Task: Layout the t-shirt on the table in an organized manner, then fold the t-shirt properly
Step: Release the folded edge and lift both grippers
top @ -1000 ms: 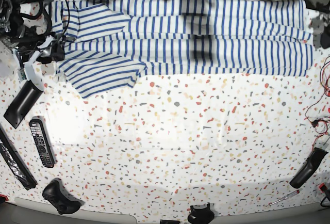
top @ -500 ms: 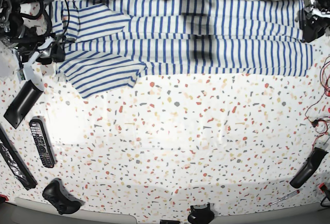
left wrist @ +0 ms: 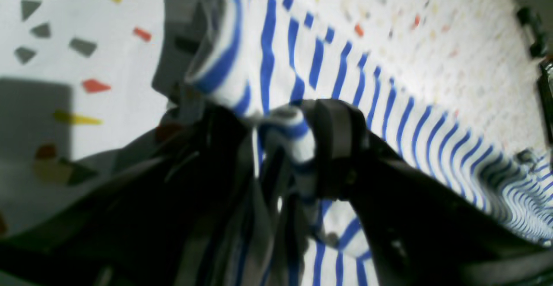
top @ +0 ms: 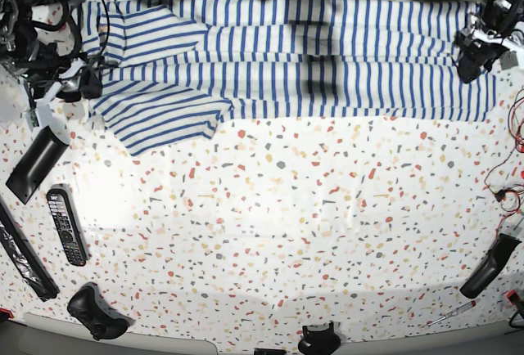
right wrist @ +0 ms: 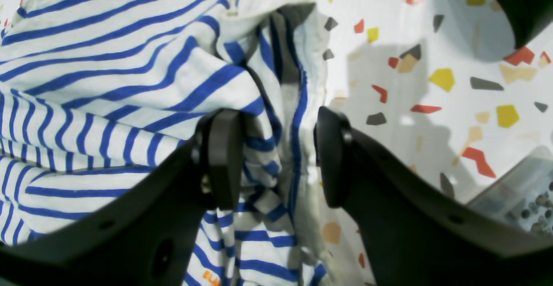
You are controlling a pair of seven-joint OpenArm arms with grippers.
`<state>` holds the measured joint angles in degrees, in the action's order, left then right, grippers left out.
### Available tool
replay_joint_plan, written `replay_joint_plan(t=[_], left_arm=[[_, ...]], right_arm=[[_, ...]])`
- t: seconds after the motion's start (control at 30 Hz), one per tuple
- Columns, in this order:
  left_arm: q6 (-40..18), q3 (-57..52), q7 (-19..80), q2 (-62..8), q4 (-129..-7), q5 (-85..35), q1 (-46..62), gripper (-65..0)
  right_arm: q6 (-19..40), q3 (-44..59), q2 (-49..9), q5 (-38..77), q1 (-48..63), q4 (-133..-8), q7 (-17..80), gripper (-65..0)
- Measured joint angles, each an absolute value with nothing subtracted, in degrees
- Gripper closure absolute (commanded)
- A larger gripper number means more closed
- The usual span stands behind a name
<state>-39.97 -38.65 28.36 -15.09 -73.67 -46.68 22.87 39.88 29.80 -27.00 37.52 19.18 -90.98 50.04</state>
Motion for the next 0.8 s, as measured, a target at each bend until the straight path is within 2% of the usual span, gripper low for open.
replay_joint_plan(t=[0.1,0.17,0.33,0.6,0.8], left_arm=[[-40.4,-38.6,27.7,-14.9,-72.4,-47.7,22.8,-26.0],[-40.3,-38.7,28.7,-14.4,-72.4,-49.5,22.8,-22.0],[-40.3,-38.7,31.2,-13.5,-72.4,-51.2,22.7,-0.6],[-39.6,-38.7,28.3,-14.4,-72.2,-50.6,22.7,0.0],[-39.6,-38.7,27.0,-17.5,-72.1,-43.7,20.1,0.0]], right_arm=[[39.9,29.8,-27.0,37.5,19.2,-91.0,50.0,-27.0],[39.9,29.8,-27.0,37.5,19.2,-91.0,50.0,-27.0],[39.9,29.8,-27.0,37.5,19.2,-91.0,50.0,-27.0],[39.9,29.8,-27.0,37.5,19.2,-91.0,49.3,-26.9],[39.7,29.8,-27.0,40.7,18.7,-91.0,48.1,-26.9]])
